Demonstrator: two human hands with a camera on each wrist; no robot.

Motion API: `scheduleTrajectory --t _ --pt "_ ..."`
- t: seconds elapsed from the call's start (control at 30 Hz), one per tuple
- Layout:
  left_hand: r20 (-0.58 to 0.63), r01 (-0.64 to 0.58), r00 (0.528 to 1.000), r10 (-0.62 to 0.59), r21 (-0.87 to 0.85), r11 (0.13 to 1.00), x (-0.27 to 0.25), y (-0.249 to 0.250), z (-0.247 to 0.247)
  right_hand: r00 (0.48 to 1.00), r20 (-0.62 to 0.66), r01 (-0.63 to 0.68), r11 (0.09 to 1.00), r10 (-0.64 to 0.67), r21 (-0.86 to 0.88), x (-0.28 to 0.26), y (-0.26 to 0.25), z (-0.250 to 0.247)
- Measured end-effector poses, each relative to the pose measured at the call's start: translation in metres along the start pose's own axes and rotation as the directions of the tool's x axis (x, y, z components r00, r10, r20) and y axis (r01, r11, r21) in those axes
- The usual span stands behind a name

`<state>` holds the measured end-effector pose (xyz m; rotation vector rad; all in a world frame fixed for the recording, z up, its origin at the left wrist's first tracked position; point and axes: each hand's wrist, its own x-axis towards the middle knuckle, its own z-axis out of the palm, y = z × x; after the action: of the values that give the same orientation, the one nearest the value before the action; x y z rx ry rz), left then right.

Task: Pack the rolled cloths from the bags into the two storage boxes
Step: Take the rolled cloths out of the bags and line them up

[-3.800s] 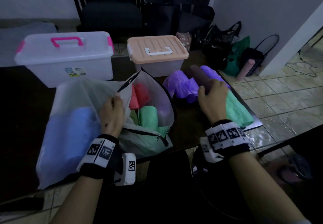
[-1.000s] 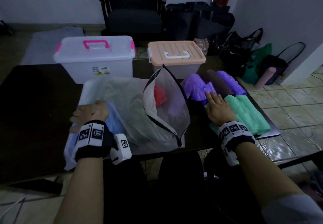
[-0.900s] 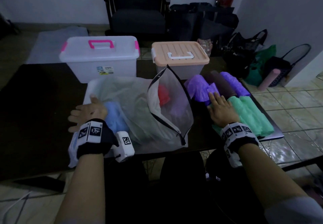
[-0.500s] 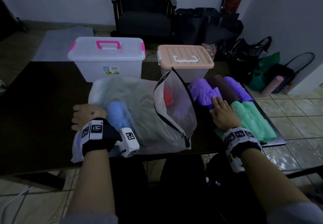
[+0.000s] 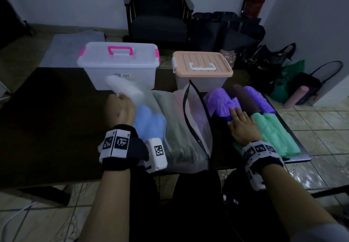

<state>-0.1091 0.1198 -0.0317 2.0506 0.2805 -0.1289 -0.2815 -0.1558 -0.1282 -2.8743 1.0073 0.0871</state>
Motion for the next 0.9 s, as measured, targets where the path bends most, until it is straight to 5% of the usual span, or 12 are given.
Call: scheduleTrajectory --t 0.27,0.63,0.9 --pt "0.080 -0.116 0.983 0.164 -0.419 0.901 -0.028 0.058 0.025 0.999 -0.035 0.000 1.000 0.000 -0.008 0.001 0.001 0.004" --pt "0.022 -0.195 0.959 0.282 -0.674 0.713 -0.042 0.117 0.027 1.000 -0.003 0.001 0.998 -0.001 -0.061 0.000 0.003 0.003" --pt "-0.091 -0.101 0.994 0.053 -0.689 0.718 0.023 0.050 0.005 0.999 -0.045 -0.010 1.000 0.010 -0.008 0.001 0.003 0.004"
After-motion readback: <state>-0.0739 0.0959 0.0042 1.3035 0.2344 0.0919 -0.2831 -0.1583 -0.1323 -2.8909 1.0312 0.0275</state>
